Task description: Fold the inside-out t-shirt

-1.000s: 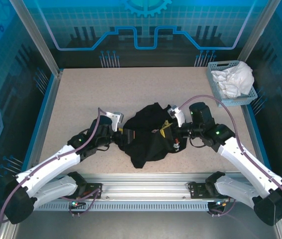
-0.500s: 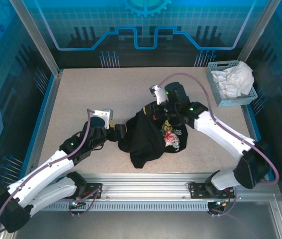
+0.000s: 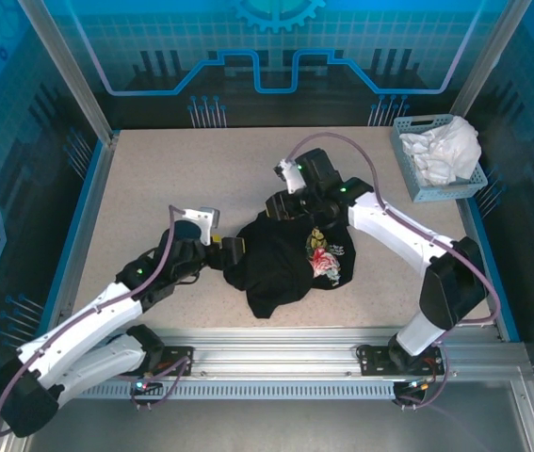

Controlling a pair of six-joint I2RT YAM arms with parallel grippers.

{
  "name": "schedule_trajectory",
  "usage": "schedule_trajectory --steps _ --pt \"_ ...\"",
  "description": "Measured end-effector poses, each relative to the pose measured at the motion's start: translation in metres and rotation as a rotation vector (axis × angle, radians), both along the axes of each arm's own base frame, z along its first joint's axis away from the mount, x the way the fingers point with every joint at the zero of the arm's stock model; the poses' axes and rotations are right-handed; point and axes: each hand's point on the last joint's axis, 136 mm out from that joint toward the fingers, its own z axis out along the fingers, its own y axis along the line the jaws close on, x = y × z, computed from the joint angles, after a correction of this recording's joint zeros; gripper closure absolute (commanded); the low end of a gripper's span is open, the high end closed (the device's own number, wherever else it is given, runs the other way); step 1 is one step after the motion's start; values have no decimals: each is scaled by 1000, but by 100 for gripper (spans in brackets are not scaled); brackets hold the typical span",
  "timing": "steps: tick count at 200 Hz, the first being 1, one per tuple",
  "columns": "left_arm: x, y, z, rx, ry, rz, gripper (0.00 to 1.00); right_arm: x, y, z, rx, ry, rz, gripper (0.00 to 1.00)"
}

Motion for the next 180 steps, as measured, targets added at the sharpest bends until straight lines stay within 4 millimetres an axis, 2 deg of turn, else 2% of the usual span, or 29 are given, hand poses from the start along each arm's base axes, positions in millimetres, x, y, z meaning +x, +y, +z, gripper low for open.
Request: schedule_trajectory --steps 30,48,56,68,82,93,109,122,134,153,180 --pt "-13 -41 -25 -6 81 -132 29 -14 -55 -17 -63 32 -101 53" --pt "-25 -64 -48 26 142 -212 34 -23 -75 -24 -88 45 -141 53" --pt "-30 -70 -59 42 172 -232 40 -28 -79 -29 -97 57 -146 53" --pt "-35 -74 -75 77 221 -246 55 -35 -82 -40 -110 85 -147 53" --pt "-36 -69 -89 124 261 -223 75 -45 -86 -58 -125 134 -144 53" --pt "-36 -62 -93 158 266 -201 86 -58 -88 -75 -132 185 -139 53" --pt "-31 -52 -89 163 252 -160 91 -81 -83 -96 -124 251 -103 58" --pt "-27 -42 -81 150 229 -129 93 -100 -73 -108 -106 291 -56 75" --pt "-22 -32 -74 135 211 -96 93 -114 -61 -113 -85 316 -20 85" --pt "-16 -14 -69 124 198 -37 93 -122 -39 -105 -43 287 47 93" --pt "-14 18 -81 133 225 56 86 -129 -9 -89 22 213 141 93"
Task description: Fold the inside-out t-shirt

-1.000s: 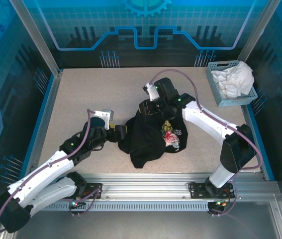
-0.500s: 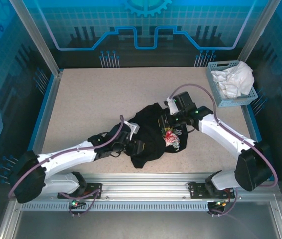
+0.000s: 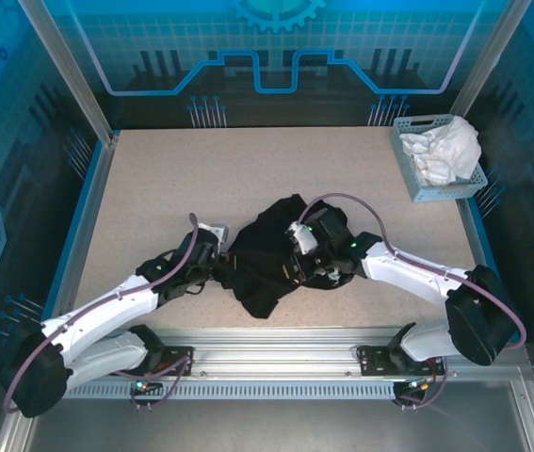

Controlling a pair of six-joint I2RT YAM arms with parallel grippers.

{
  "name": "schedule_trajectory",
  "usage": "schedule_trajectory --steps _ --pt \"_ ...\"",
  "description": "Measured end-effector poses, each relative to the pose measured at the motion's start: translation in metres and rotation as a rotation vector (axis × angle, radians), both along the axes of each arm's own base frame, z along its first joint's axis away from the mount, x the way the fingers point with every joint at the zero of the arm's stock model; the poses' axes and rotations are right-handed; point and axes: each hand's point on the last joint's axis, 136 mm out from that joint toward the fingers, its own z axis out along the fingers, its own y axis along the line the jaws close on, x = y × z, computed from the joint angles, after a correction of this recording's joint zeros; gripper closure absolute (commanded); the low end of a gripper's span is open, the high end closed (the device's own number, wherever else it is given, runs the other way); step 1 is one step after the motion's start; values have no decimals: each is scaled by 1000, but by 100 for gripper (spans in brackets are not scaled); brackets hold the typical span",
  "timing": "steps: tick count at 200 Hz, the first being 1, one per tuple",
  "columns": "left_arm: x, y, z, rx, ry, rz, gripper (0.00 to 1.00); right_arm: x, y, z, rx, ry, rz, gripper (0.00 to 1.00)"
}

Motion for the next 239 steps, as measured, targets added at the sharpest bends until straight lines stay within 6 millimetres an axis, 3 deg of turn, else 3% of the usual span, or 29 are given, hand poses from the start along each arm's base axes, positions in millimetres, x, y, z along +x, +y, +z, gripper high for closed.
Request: schedule_trajectory --steps 24,43,69,100,124,146,183,239 --pt "2 28 -14 32 35 90 74 -15 33 15 87 -37 98 82" --pt "5 43 -17 62 39 144 58 -28 59 22 127 -51 185 68" --pt "5 49 -8 56 9 180 44 -29 65 28 129 -93 227 58" --pt "2 32 16 11 -73 113 35 -4 38 51 126 -174 146 53" --pt "-1 -9 30 33 -98 -49 32 36 -4 77 138 -264 -31 48" --pt "10 -49 40 89 -96 -166 31 63 -47 77 75 -307 -208 42" --pt "36 -89 38 198 -75 -271 30 65 -77 59 -35 -317 -311 37" --pt "54 -114 12 313 -1 -384 39 66 -97 40 -102 -300 -362 36"
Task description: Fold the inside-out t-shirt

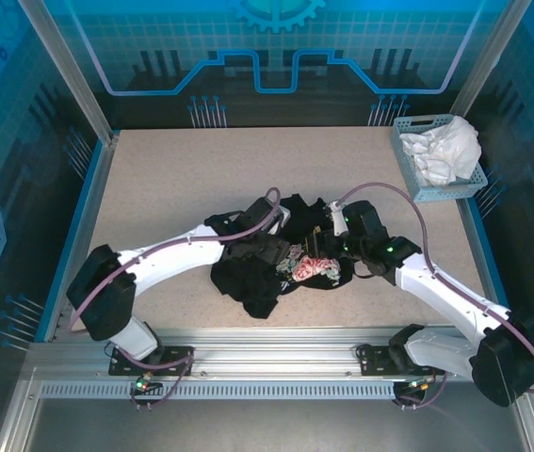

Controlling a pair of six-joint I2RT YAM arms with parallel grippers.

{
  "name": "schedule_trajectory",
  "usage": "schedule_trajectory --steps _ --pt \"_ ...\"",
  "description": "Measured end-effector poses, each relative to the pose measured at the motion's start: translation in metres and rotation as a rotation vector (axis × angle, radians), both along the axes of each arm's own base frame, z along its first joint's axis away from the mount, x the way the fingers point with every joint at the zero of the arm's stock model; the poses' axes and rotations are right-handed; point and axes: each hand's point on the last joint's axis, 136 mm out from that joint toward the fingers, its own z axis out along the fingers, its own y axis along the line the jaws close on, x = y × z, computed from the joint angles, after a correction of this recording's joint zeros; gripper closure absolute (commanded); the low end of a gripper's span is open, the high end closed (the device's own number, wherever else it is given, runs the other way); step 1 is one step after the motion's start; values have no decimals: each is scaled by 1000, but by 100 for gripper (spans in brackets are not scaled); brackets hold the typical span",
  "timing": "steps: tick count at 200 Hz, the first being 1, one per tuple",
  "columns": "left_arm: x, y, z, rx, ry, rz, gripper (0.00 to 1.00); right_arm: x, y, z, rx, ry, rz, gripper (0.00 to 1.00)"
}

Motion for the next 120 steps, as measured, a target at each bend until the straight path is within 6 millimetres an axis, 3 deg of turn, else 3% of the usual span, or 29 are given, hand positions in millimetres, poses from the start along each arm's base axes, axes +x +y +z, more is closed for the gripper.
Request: schedule_trajectory --steps 47,88,100,120 --pt "8 -8 -8 52 13 -45 62 -2 -7 -11 -6 25 -12 36" --pt "8 -9 -15 77 32 -63 94 -5 -9 -15 -5 32 -14 36" --pt "8 -10 -15 76 36 -64 100 -5 -10 -14 -3 30 -17 36" --pt "8 -11 -12 70 29 -64 100 -4 -11 -11 2 21 -19 36"
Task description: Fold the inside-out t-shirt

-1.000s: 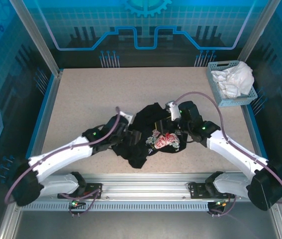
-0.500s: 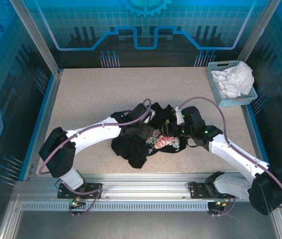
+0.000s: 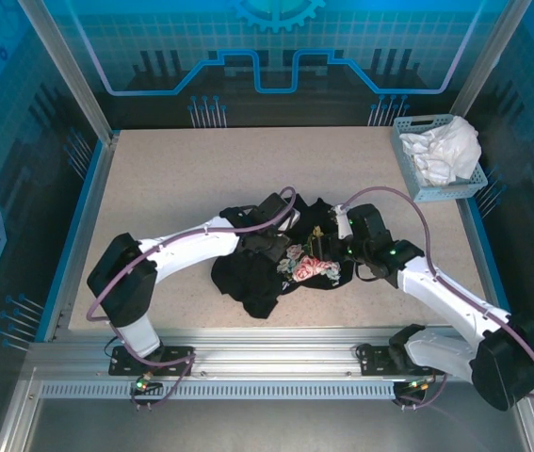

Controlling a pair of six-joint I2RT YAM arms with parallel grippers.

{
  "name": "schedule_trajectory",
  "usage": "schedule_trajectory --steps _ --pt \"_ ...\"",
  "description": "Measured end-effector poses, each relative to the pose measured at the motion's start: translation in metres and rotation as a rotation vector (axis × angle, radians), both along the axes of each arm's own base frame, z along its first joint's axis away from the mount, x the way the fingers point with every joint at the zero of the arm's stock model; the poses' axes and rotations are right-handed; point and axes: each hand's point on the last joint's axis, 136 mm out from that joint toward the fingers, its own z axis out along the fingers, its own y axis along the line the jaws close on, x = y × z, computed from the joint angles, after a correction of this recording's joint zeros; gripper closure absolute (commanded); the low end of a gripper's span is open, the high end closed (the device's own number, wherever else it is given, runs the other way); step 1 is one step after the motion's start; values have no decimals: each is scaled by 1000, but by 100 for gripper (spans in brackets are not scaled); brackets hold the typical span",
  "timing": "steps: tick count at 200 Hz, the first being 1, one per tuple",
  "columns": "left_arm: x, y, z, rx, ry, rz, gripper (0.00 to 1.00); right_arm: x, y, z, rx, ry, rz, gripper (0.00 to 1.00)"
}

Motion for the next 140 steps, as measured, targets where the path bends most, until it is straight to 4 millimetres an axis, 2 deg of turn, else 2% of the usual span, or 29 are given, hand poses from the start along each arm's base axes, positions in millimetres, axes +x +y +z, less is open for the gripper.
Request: schedule_trajectory --steps 16,29,43,58,74,86,102,126,140 --pt "-1 1 9 -17 -17 1 100 0 0 2 3 -6 0 35" --pt "-3 3 26 -52 -52 1 100 0 0 2 3 -6 0 34" --pt "-8 8 55 -118 -117 1 98 0 0 2 0 -7 3 27" --pt "-16 17 94 -209 -203 3 97 3 1 1 -13 0 9 24" --pt "-25 29 130 -302 -294 10 98 15 6 0 -34 12 8 23" --pt "-30 39 149 -356 -346 25 99 29 10 0 -55 19 5 22" --pt "-34 57 162 -408 -390 63 100 51 20 -4 -88 39 7 22" --pt "-37 81 170 -455 -426 129 100 87 35 -19 -156 64 6 23" --pt "-37 93 176 -480 -442 168 100 103 44 -35 -204 85 15 30"
